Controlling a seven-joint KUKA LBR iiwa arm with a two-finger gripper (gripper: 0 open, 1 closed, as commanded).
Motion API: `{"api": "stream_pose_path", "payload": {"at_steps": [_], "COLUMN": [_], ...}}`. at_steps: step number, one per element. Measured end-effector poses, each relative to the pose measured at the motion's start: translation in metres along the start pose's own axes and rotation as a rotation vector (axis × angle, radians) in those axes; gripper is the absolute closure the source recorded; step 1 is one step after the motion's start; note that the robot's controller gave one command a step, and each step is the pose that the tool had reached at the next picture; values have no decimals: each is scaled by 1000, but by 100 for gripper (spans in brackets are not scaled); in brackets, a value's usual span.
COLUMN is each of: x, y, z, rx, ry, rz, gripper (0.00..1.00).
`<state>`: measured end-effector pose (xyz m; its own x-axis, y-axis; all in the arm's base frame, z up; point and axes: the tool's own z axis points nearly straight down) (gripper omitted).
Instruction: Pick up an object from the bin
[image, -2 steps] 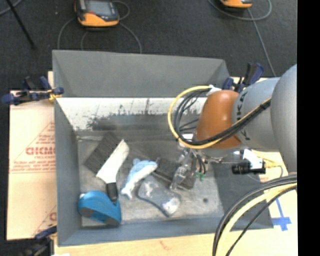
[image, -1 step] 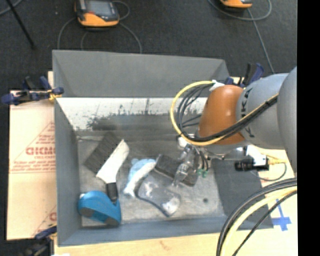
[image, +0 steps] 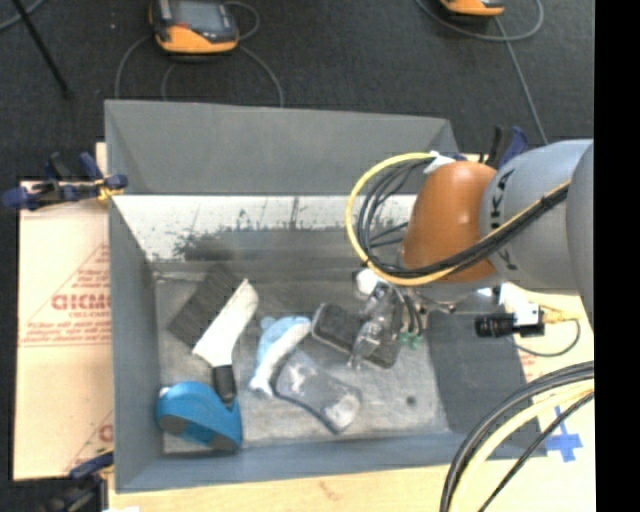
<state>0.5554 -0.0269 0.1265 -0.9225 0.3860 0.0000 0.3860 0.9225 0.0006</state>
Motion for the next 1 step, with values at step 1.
{"api": "stream_pose_path", "payload": {"at_steps": [1], "x": [0], "y": [0], "z": [-16], "rx": [0], "ry": [-1], "rz": [0], "gripper": [100]}}
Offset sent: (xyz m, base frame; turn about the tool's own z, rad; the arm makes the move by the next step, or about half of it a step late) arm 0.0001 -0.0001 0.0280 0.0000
